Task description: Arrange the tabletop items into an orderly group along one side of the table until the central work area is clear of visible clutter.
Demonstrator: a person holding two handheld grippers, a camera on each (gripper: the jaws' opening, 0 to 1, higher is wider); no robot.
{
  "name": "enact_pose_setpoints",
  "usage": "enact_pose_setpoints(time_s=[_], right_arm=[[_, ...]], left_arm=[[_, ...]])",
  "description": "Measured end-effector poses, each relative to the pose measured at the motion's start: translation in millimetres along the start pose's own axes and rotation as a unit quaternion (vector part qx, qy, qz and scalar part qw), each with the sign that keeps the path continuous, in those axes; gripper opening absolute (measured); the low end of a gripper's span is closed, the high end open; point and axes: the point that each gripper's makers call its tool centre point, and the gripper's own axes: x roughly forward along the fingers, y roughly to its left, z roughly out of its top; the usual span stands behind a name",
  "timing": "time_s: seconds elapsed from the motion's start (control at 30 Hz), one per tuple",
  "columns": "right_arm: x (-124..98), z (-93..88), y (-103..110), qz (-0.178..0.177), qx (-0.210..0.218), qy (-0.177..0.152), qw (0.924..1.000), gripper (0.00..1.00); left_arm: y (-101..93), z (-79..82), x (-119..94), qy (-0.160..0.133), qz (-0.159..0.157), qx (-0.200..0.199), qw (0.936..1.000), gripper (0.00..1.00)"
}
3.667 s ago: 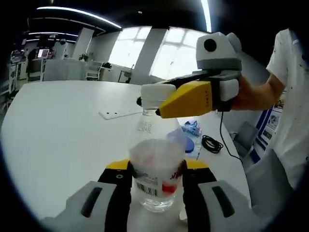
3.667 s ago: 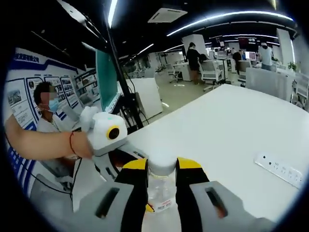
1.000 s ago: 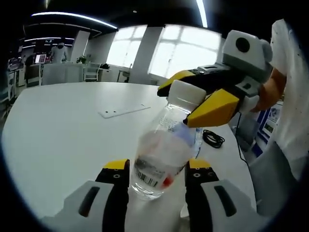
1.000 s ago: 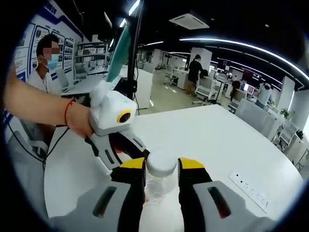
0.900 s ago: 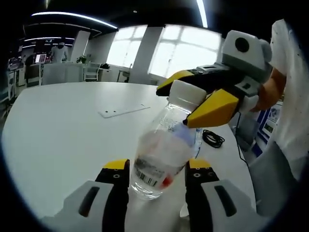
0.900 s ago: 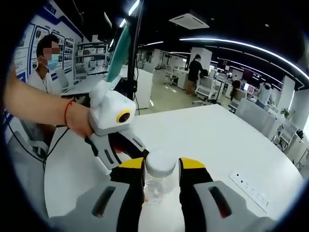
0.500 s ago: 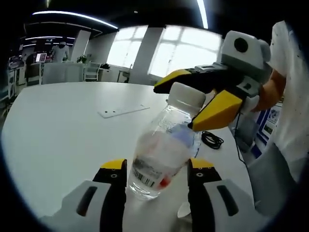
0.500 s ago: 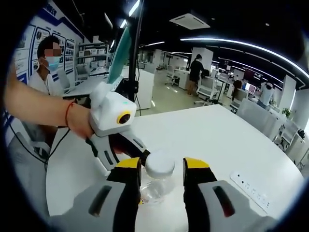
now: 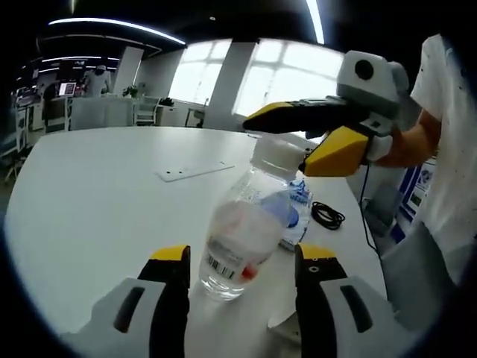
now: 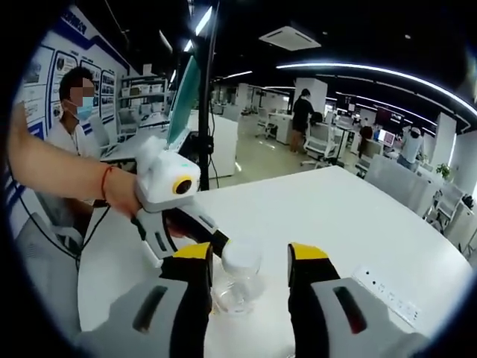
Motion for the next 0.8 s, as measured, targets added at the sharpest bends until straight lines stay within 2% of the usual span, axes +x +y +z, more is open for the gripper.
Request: enact_pose_setpoints(time_s=[0.47, 0.67, 0.8], right_arm=[[-31.7, -0.8, -21.8, -0.007, 0.022, -0.007, 0.9997, 0.39], [-50.2, -10.4, -31.1, -0.007, 0.030, -0.001, 0.9995, 0.41], [-59.9, -19.9, -28.5, 0.006, 0.034, 0.008, 0.9994, 0.42]], left_arm=[[-12.4, 3.0, -20.3, -0.007, 0.025, -0.010, 0.9996, 0.62], [-23.4, 2.5, -32.5, -0.012, 0.041, -0.016, 0.9990, 0.64], [-31.5, 1.5, -39.1, -0.017, 0.049, -0.021, 0.9984, 0.65]])
